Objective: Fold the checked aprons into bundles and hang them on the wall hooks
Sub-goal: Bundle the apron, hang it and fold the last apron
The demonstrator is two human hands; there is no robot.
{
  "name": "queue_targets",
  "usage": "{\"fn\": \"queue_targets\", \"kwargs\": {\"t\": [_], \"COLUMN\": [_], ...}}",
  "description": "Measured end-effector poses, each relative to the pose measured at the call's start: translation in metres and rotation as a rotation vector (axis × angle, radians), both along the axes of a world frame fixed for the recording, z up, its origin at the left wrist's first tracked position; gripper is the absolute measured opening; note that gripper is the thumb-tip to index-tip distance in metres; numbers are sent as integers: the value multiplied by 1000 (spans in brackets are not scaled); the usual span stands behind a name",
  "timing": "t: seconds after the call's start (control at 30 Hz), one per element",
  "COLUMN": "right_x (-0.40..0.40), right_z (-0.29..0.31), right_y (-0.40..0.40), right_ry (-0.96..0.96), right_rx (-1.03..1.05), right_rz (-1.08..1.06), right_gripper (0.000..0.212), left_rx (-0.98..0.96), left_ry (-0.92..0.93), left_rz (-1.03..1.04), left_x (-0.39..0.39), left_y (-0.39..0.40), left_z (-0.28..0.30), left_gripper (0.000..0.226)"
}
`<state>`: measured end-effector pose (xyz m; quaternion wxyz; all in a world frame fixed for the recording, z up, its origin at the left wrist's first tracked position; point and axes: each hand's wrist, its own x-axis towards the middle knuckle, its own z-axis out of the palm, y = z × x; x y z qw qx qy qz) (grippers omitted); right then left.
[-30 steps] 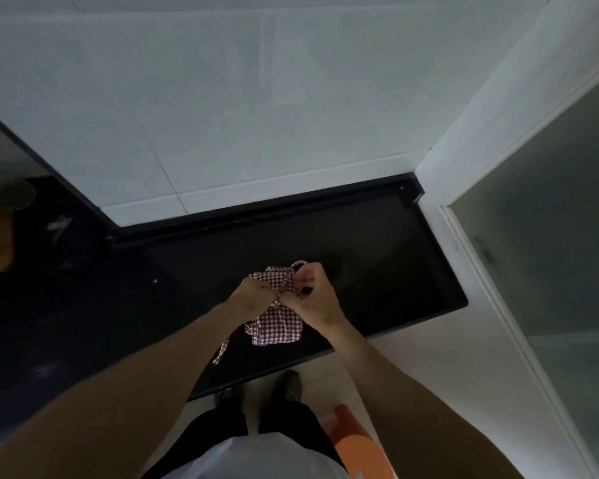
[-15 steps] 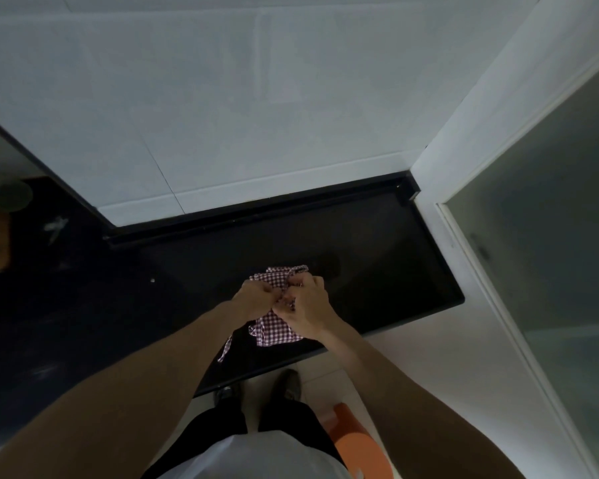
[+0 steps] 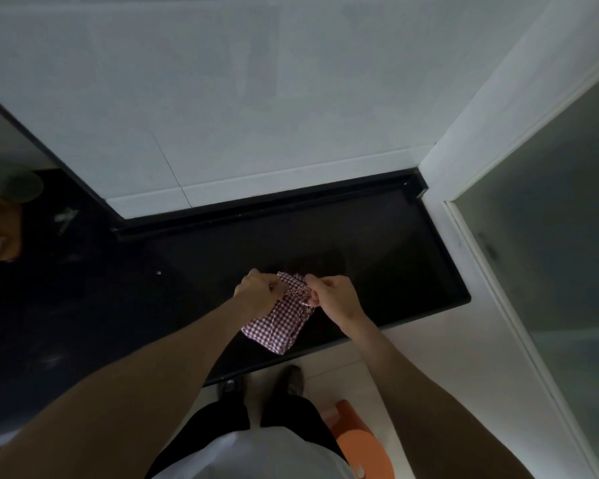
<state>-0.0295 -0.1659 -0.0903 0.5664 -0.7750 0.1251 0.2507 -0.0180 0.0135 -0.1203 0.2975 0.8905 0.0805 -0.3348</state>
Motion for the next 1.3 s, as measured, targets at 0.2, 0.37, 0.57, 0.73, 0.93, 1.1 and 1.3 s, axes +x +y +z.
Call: {"fn": "queue_targets", "kwargs": {"t": [0.2,0.37,0.57,0.73,0.93,1.1,1.3], "right_x": [0,2,0,-3,-8,-20,-21], "right_z": [12,10,23,39,38,11,-13], "right_y": [-10,-15,-30,-53,-71,-55,-54], "right_ry": [108,288,436,447,181,250,333], "right_rx": [-94,8,86,-191,232,865,810], "right_rz": [157,0,176,549,-1,-682,-965], "right_gripper": [41,33,32,42,39,24,19], "left_rx": [54,4,69,122,138,81,96], "left_ry": [-17,-18,-115,-240,-332,-425,-480], "left_rz": [-39,-179,-298,-267,-281,-276,-201], "left_x": [-6,-12,-22,-25,-27,-31,-35], "left_y": [-3,5,6,0,0,-3,8], "left_z": [-7,-4,-2,-7,-11,-13,-16], "left_gripper": [31,47,73,58,61,54,53]}}
